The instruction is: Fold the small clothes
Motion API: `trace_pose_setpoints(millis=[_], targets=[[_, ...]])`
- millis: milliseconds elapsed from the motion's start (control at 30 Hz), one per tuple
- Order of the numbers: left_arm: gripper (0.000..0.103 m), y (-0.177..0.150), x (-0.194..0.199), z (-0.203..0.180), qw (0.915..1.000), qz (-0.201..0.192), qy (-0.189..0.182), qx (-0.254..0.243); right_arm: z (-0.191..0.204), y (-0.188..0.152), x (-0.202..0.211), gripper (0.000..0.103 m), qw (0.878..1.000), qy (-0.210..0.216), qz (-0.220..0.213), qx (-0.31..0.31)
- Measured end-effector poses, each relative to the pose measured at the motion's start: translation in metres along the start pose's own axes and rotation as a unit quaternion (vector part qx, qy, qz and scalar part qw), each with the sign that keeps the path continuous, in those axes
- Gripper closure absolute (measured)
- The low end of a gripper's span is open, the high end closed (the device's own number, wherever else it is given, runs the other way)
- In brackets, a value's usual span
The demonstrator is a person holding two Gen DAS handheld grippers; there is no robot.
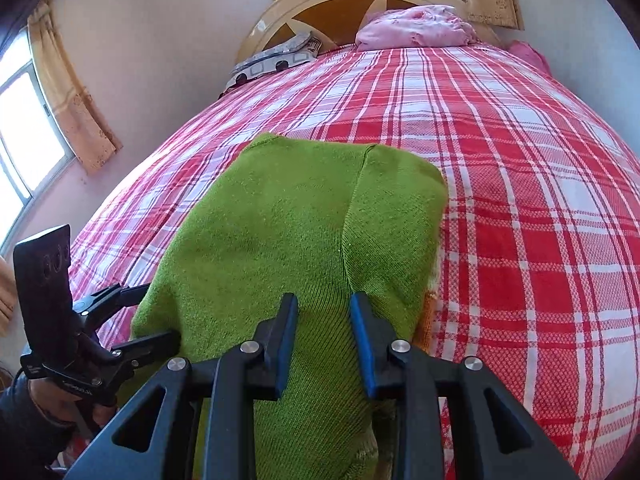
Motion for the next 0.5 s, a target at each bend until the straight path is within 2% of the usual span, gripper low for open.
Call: trace_pose_setpoints(millis=[67, 133, 200, 233, 400, 500], targets=[[0.0, -0.001, 0.001, 0.0, 1.0, -0.001, -0.001, 0.001, 0.002, 0.0, 0.008, 0.074, 1.0, 0.001, -0.001, 0.0], [0.0, -0.001, 0.002, 0.001, 1.0, -0.001, -0.003, 0.003, 0.002, 0.003, 0.025, 0.064, 0.999, 0.018, -0.028, -0.009], [0.0, -0.001, 0.002, 0.001, 1.0, -0.002, -0.002, 0.002, -0.006, 0.008, 0.043, 0.032, 0.997, 0.015, -0.071, -0.023], [0.0, -0.001, 0.002, 0.001, 1.0, -0.002, -0.002, 0.002, -0.013, 0.01, 0.051, 0.028, 0.995, 0.019, -0.09, -0.037], [0.0, -0.001, 0.001, 0.001, 1.0, 0.0, -0.006, 0.003, -0.05, 0.019, 0.042, 0.027, 0.992, 0.034, -0.074, -0.093], [0.0, 0.0, 0.001, -0.003, 0.9999, 0.0, -0.013, -0.003, -0.068, 0.02, 0.019, 0.027, 0.989, 0.073, -0.043, -0.12]])
Point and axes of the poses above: each gripper's, at about its wrist camera, not at the fingertips, and x roughly against the way its jaws point, z to its left, y to its top, the point moved 7 cm from there along -x, roughly the way its jaws point, and after that the axes turned 12 degrees about z, right-handed, at the moved point
